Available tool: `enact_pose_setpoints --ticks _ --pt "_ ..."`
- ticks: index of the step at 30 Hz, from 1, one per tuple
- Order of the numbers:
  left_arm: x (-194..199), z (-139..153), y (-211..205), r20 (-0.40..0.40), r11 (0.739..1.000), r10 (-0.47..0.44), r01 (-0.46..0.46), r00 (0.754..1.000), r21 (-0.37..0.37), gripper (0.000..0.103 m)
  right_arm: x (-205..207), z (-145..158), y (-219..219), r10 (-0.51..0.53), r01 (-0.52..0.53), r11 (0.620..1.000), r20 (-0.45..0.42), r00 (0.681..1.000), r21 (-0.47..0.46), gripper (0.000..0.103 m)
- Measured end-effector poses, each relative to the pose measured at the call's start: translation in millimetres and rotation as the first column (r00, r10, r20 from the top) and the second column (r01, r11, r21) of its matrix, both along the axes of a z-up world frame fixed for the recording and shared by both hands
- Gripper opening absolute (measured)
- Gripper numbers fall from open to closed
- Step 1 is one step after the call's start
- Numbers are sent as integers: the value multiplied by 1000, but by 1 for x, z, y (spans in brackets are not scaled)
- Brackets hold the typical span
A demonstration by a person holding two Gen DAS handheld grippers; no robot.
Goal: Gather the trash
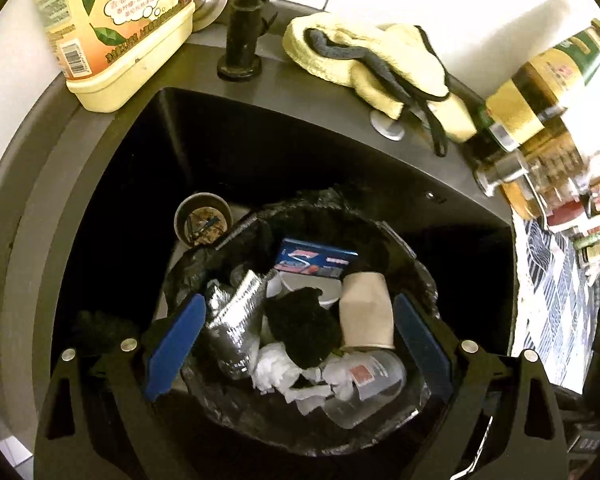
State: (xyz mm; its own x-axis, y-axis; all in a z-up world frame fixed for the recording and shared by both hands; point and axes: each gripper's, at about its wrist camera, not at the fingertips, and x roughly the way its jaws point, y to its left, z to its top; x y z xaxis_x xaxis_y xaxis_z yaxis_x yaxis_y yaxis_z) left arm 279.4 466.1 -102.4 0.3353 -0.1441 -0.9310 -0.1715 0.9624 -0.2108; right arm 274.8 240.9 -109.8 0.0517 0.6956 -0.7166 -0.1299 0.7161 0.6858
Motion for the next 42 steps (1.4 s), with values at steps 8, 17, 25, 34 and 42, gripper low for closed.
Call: enact_pose_setpoints --ticks 8,17,25,34,42 --pt "-27 24 -15 33 998 -21 19 999 63 92 -16 25 -24 -18 26 996 90 996 -88 47" --pt "-55 44 -45 48 997 -76 75 996 24 92 -32 60 -65 -34 66 983 179 983 -174 68" --pt "-91 56 -84 44 995 -73 69 996 77 96 -58 80 -112 -37 92 975 257 966 -203 95" --pt "-133 88 -155 105 994 -13 2 994 111 96 -81 102 -205 -28 112 971 363 932 -213 98" --pt "-169 105 -227 127 989 19 -37 992 142 96 -100 108 -285 2 82 977 392 920 -197 98"
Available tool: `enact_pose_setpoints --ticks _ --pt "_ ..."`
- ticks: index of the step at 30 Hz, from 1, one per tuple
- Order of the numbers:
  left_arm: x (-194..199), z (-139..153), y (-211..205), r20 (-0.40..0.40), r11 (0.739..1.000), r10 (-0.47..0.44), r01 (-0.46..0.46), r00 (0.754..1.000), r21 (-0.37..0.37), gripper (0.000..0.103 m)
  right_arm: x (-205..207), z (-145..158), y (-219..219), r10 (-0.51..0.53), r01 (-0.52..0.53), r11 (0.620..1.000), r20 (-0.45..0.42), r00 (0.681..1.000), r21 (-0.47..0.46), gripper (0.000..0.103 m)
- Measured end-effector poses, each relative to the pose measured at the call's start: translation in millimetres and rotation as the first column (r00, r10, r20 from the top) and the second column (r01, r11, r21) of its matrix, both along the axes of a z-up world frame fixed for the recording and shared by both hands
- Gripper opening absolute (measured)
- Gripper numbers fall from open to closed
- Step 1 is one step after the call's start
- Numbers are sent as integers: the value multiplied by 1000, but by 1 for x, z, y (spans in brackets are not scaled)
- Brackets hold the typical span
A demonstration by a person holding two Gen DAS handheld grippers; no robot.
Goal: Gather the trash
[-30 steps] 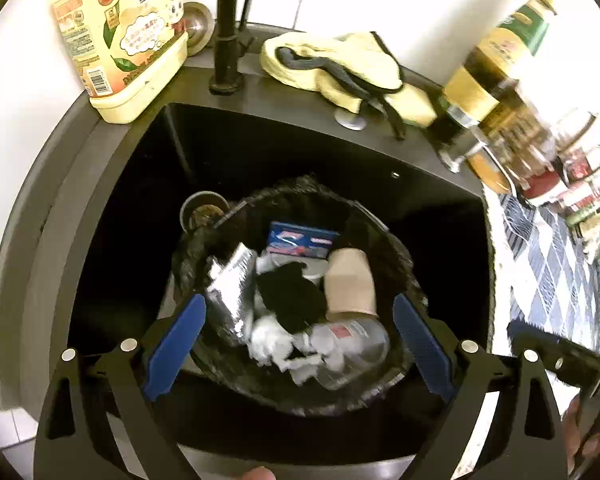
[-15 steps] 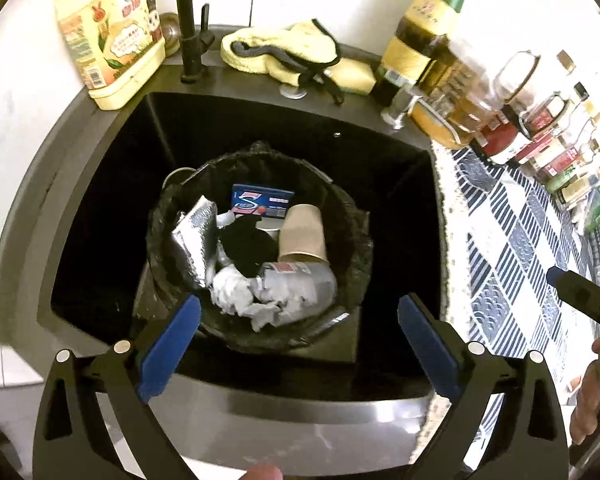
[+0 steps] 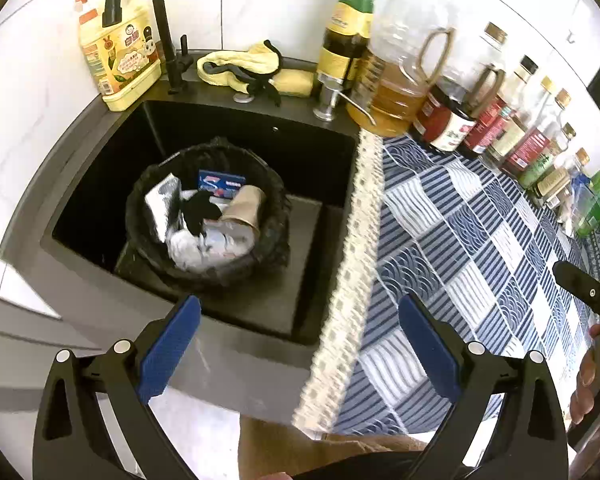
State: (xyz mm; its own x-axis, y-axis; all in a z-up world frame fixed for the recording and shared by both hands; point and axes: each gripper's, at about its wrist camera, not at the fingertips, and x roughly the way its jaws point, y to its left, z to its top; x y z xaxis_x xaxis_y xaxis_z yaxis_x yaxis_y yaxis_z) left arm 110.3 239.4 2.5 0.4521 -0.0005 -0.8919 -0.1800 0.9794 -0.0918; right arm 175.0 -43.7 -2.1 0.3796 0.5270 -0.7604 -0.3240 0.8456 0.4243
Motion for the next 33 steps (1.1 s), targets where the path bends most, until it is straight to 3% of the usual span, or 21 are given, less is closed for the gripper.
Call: enact_pose_setpoints --ticks 18,33 --pt "-83 23 -118 52 997 70 -71 996 24 96 -71 22 -108 132 -133 991 73 989 16 98" --pt "-107 21 -150 54 997 62 -65 997 47 96 -97 20 -144 140 -142 990 72 988 24 98"
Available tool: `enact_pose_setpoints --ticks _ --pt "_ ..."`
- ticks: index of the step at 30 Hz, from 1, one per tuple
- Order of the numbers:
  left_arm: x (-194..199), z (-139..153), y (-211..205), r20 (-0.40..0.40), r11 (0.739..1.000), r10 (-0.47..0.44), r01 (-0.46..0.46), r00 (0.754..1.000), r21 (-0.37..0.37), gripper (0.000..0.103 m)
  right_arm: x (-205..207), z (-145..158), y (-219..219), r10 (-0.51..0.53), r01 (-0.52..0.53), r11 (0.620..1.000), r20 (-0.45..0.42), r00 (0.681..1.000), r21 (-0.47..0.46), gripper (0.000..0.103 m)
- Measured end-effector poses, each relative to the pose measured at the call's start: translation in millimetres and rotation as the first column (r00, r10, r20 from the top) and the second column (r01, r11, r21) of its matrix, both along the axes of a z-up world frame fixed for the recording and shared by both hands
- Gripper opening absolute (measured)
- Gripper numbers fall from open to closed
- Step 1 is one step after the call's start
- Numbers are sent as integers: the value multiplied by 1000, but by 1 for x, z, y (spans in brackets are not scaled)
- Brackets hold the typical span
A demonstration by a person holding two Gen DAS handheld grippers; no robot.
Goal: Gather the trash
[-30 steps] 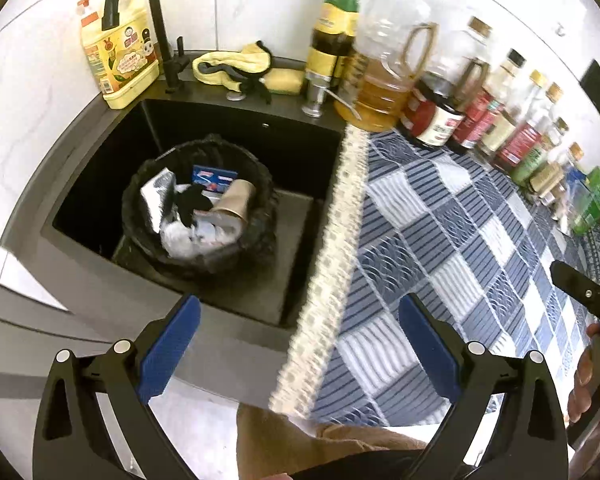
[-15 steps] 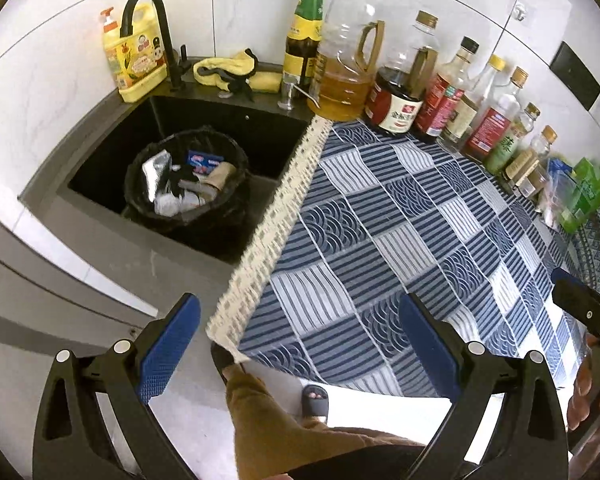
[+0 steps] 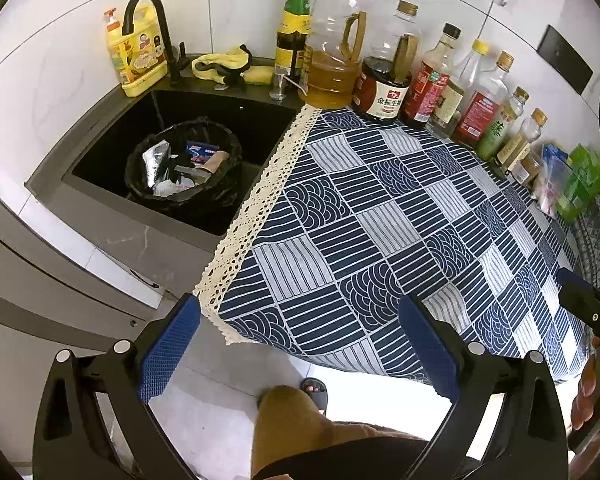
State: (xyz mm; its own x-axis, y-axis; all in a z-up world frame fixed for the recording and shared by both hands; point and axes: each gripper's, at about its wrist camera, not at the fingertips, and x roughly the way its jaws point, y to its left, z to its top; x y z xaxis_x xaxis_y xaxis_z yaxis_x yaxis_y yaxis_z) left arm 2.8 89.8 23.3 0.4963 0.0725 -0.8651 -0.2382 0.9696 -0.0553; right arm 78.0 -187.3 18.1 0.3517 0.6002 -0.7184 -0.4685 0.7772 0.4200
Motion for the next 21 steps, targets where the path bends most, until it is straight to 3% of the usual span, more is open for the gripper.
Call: enact_pose_setpoints --ticks 21 --pt "-18 -2 0 21 999 -44 44 999 -18 96 -19 2 -4 -43 43 999 22 999 -10 98"
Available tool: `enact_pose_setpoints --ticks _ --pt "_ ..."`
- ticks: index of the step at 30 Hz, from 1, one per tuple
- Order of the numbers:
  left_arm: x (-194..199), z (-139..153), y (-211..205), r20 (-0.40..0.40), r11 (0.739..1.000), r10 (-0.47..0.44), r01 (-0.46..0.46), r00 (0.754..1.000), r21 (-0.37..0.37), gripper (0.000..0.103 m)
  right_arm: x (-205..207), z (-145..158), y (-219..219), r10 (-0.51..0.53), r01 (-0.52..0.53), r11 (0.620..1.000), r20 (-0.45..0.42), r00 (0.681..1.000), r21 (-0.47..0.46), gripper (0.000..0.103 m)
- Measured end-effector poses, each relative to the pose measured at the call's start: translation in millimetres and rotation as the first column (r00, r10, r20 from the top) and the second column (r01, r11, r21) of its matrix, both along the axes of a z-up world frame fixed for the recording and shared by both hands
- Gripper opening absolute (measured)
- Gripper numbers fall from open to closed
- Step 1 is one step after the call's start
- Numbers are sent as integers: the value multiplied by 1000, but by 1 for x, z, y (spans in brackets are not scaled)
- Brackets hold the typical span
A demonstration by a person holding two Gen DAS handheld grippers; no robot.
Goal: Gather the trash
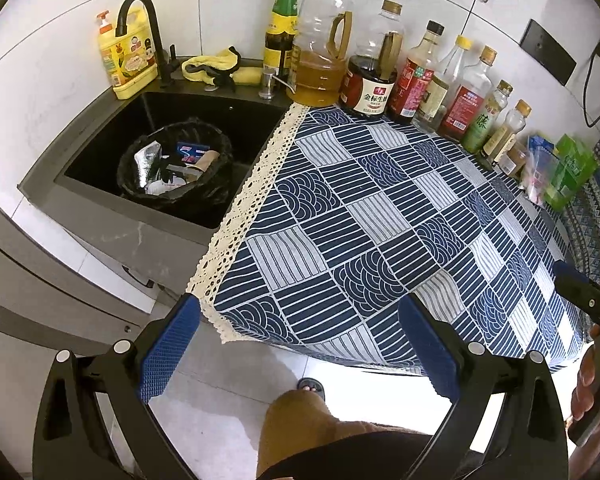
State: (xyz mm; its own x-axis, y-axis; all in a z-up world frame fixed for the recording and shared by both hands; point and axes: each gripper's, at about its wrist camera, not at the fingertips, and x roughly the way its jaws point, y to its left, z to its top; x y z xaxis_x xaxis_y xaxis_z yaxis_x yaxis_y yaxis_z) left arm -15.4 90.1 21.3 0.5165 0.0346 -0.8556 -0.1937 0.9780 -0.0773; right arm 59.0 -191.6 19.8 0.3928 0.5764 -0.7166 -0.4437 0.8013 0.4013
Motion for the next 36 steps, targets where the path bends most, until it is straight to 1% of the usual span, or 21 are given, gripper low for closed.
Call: enact_pose_setpoints --ticks 4,10,13,16,19,25,29,33,36 --pt "-1 0 1 6 1000 -3 3 1000 -4 96 -3 1 -1 -7 8 1000 24 1000 -27 98" --pt "-1 0 -2 2 1000 -25 25 1000 -9 96 -6 -3 -2 -25 25 999 17 1000 -43 98" --pt "-2 -3 -1 -8 999 -30 30 1000 -35 96 -6 -3 -4 -37 38 998 8 999 -53 98" --pt "-3 -4 -5 -6 999 -38 38 999 -17 96 -7 -1 -5 -35 36 997 15 999 -66 98" --pt "-3 -5 -6 -9 999 -47 47 999 -17 96 -9 -1 -5 -35 36 997 20 999 -73 98" --pt "-6 -5 -3 -9 999 -38 37 999 -13 96 -12 0 -3 -42 42 998 4 999 -55 98" --pt "-9 -3 2 -8 999 -29 29 1000 -15 96 -14 4 0 -41 42 997 18 999 -57 98" --pt "-10 -2 5 -11 999 -32 32 999 -16 96 -15 7 2 -41 41 998 13 999 -49 98" --pt "-12 0 7 -3 999 -31 31 1000 -18 96 -15 8 5 -30 31 998 27 999 -62 98"
